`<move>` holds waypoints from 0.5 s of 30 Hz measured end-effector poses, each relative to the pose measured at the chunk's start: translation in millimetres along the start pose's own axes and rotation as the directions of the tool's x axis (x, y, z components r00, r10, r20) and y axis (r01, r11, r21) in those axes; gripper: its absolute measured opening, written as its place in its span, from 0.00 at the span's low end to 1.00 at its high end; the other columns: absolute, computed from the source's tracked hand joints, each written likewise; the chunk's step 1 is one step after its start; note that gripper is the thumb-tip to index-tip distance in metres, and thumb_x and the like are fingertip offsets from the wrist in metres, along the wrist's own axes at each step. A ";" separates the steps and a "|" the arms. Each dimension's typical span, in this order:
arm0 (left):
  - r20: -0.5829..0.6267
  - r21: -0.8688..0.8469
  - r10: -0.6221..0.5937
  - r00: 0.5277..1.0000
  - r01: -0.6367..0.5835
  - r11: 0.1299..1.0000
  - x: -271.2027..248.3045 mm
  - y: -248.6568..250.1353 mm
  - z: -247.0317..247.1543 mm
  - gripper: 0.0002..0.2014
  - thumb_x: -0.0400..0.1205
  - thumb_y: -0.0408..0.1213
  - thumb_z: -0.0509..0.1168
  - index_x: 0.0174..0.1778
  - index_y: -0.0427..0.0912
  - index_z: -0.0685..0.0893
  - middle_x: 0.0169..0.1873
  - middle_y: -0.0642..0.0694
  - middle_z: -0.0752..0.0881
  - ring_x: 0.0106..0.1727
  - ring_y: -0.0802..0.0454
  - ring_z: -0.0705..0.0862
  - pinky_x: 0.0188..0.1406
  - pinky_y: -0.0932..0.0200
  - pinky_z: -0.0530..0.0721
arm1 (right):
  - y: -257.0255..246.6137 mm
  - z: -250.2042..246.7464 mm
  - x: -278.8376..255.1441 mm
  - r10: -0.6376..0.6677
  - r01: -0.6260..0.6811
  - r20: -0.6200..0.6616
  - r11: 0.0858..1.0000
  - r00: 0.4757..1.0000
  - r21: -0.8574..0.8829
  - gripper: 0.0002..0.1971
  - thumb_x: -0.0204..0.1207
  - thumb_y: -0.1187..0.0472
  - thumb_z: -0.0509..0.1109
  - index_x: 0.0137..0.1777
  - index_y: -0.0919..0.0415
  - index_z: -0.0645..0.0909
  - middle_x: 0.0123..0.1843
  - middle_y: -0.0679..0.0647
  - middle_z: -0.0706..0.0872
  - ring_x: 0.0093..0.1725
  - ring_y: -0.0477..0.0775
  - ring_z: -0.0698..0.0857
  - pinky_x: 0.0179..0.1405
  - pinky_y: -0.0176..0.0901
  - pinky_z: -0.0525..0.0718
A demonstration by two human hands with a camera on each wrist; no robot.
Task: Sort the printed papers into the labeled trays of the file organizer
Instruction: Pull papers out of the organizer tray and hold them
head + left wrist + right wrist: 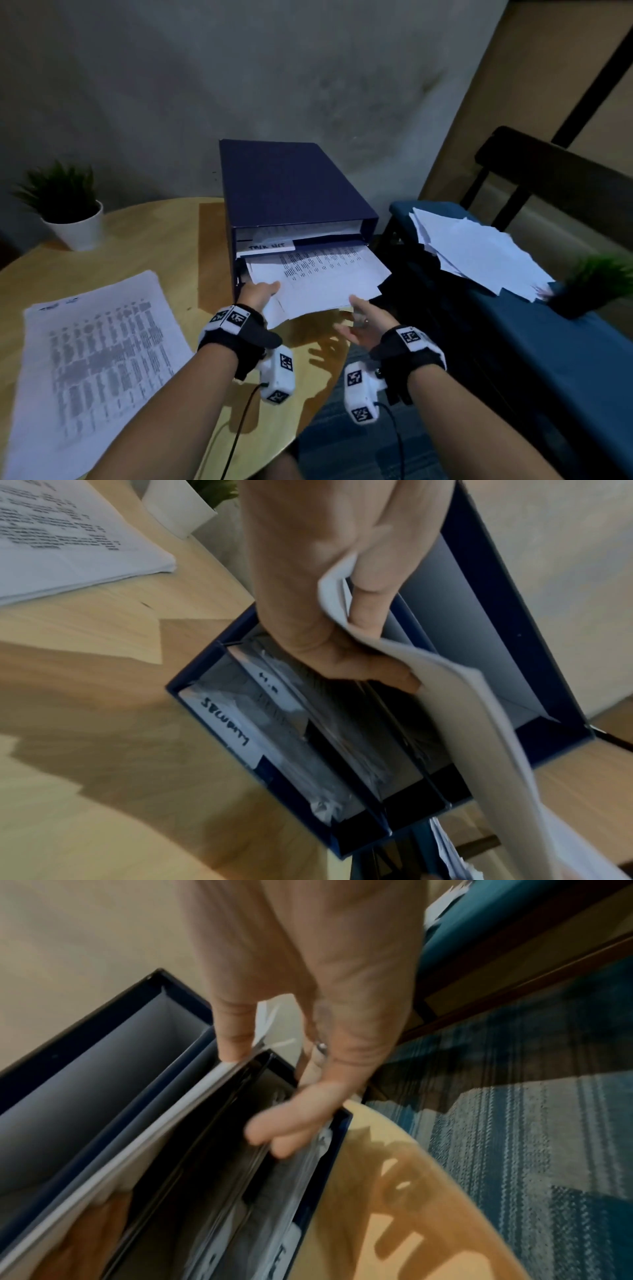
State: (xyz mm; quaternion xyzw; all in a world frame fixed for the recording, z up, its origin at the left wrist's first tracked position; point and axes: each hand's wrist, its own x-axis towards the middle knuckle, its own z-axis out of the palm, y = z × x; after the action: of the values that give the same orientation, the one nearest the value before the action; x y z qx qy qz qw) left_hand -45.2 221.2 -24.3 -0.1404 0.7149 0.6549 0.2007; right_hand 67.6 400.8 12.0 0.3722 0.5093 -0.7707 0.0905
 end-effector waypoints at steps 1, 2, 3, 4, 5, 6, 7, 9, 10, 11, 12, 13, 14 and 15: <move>0.001 0.020 0.004 1.000 -0.004 1.000 1.3 3.8 2.8 0.38 0.83 0.40 0.65 0.82 0.29 0.51 0.82 0.36 0.59 0.81 0.38 0.63 0.78 0.48 0.66 | -0.2 6.1 0.7 -0.003 0.001 0.042 0.999 0.999 0.042 0.12 0.80 0.60 0.67 0.59 0.64 0.74 0.54 0.58 0.78 0.41 0.60 0.84 0.40 0.43 0.87; 0.001 0.041 0.017 1.000 -0.017 0.999 2.2 7.2 5.2 0.38 0.83 0.41 0.64 0.81 0.28 0.51 0.82 0.36 0.58 0.80 0.38 0.63 0.77 0.48 0.67 | -2.1 12.9 2.9 -0.008 0.003 0.059 0.997 0.998 0.078 0.13 0.81 0.61 0.66 0.62 0.64 0.72 0.52 0.57 0.78 0.39 0.59 0.86 0.34 0.40 0.88; 0.004 0.033 0.024 1.000 -0.024 0.999 2.1 10.3 5.7 0.39 0.83 0.42 0.64 0.81 0.29 0.51 0.82 0.36 0.58 0.80 0.38 0.64 0.77 0.48 0.67 | -4.2 20.5 6.5 -0.025 0.019 0.051 0.995 0.998 0.102 0.14 0.81 0.63 0.66 0.63 0.65 0.71 0.49 0.57 0.79 0.35 0.57 0.88 0.25 0.37 0.88; 0.009 0.019 0.031 0.999 -0.031 0.999 3.1 11.9 4.6 0.39 0.82 0.43 0.65 0.82 0.30 0.51 0.82 0.37 0.59 0.80 0.39 0.64 0.77 0.48 0.67 | -6.2 28.5 9.1 -0.041 0.037 0.032 0.993 0.999 0.112 0.13 0.81 0.65 0.65 0.63 0.67 0.70 0.45 0.60 0.80 0.30 0.55 0.89 0.19 0.35 0.85; 0.009 -0.015 0.028 1.000 -0.028 0.999 0.2 13.5 2.9 0.40 0.82 0.44 0.66 0.82 0.32 0.51 0.82 0.38 0.59 0.80 0.40 0.63 0.77 0.47 0.67 | -7.8 36.6 12.6 -0.063 0.063 -0.004 0.991 0.998 0.116 0.14 0.81 0.68 0.64 0.64 0.69 0.69 0.44 0.64 0.82 0.25 0.54 0.88 0.14 0.33 0.82; 0.007 -0.047 0.012 1.000 -0.012 0.999 -2.7 13.5 0.9 0.40 0.82 0.44 0.66 0.83 0.35 0.51 0.82 0.40 0.59 0.81 0.40 0.63 0.75 0.45 0.70 | -8.7 44.0 16.9 -0.086 0.091 -0.041 0.988 0.995 0.125 0.15 0.81 0.71 0.63 0.67 0.72 0.69 0.47 0.69 0.83 0.19 0.52 0.87 0.12 0.32 0.79; 0.023 -0.098 -0.021 1.000 0.023 0.995 -5.9 12.0 -1.8 0.38 0.81 0.43 0.67 0.83 0.38 0.54 0.81 0.41 0.61 0.79 0.40 0.65 0.67 0.43 0.77 | -9.6 50.0 19.7 -0.107 0.117 -0.079 0.984 0.991 0.137 0.17 0.81 0.73 0.61 0.69 0.76 0.68 0.53 0.73 0.82 0.16 0.52 0.85 0.11 0.31 0.78; 0.133 -0.221 -0.077 0.988 0.105 0.970 -14.7 9.5 -6.8 0.32 0.81 0.38 0.67 0.80 0.42 0.62 0.78 0.42 0.66 0.72 0.40 0.75 0.40 0.51 0.88 | -8.9 58.6 26.5 -0.143 0.160 -0.111 0.972 0.984 0.173 0.18 0.81 0.76 0.60 0.70 0.80 0.67 0.58 0.75 0.80 0.13 0.51 0.83 0.12 0.31 0.79; 0.195 -0.249 -0.077 0.978 0.125 0.960 -20.5 8.5 -9.1 0.29 0.82 0.35 0.66 0.78 0.42 0.64 0.75 0.43 0.70 0.63 0.43 0.83 0.31 0.56 0.88 | -8.1 61.8 29.4 -0.160 0.180 -0.113 0.964 0.981 0.194 0.18 0.81 0.76 0.59 0.70 0.80 0.67 0.55 0.73 0.82 0.14 0.51 0.84 0.13 0.32 0.80; 0.234 -0.230 -0.068 0.970 0.124 0.965 -24.1 7.4 -10.6 0.25 0.83 0.33 0.65 0.75 0.42 0.66 0.70 0.43 0.74 0.50 0.48 0.89 0.26 0.61 0.88 | -7.9 64.9 30.9 -0.178 0.197 -0.104 0.956 0.979 0.216 0.18 0.80 0.77 0.59 0.70 0.81 0.67 0.48 0.70 0.82 0.16 0.53 0.84 0.13 0.33 0.81; 0.242 -0.211 -0.059 0.968 0.112 0.971 -27.2 6.9 -11.9 0.20 0.84 0.33 0.62 0.72 0.42 0.69 0.63 0.43 0.78 0.37 0.54 0.91 0.25 0.65 0.87 | -8.4 67.9 33.9 -0.192 0.210 -0.100 0.949 0.976 0.233 0.19 0.81 0.76 0.60 0.70 0.82 0.67 0.42 0.67 0.81 0.18 0.54 0.85 0.14 0.33 0.82; 0.228 -0.205 -0.052 0.972 0.100 0.974 -27.3 6.1 -13.7 0.17 0.85 0.33 0.60 0.70 0.41 0.71 0.56 0.42 0.82 0.28 0.58 0.90 0.24 0.68 0.85 | -9.9 71.7 36.7 -0.207 0.224 -0.093 0.945 0.974 0.240 0.19 0.81 0.75 0.60 0.70 0.83 0.66 0.39 0.66 0.80 0.19 0.54 0.86 0.14 0.33 0.82; 0.205 -0.207 -0.041 0.978 0.085 0.975 -27.2 6.5 -16.1 0.15 0.86 0.33 0.59 0.69 0.38 0.72 0.50 0.41 0.85 0.24 0.61 0.88 0.23 0.69 0.84 | -12.5 75.2 40.9 -0.224 0.241 -0.094 0.942 0.970 0.235 0.19 0.81 0.74 0.60 0.70 0.83 0.65 0.38 0.66 0.79 0.19 0.53 0.86 0.14 0.33 0.82; 0.182 -0.215 -0.023 0.983 0.063 0.975 -26.3 7.1 -18.4 0.15 0.86 0.32 0.58 0.68 0.36 0.73 0.46 0.41 0.86 0.23 0.62 0.87 0.21 0.70 0.83 | -15.6 79.0 43.5 -0.246 0.262 -0.097 0.934 0.965 0.243 0.19 0.82 0.73 0.60 0.70 0.83 0.65 0.37 0.66 0.79 0.20 0.53 0.86 0.15 0.33 0.82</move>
State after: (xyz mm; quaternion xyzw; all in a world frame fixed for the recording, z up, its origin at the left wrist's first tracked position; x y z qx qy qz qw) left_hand -27.2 202.1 -4.5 -0.1180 0.6139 0.7355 0.2612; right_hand -9.2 351.1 10.3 0.3366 0.4528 -0.8222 -0.0748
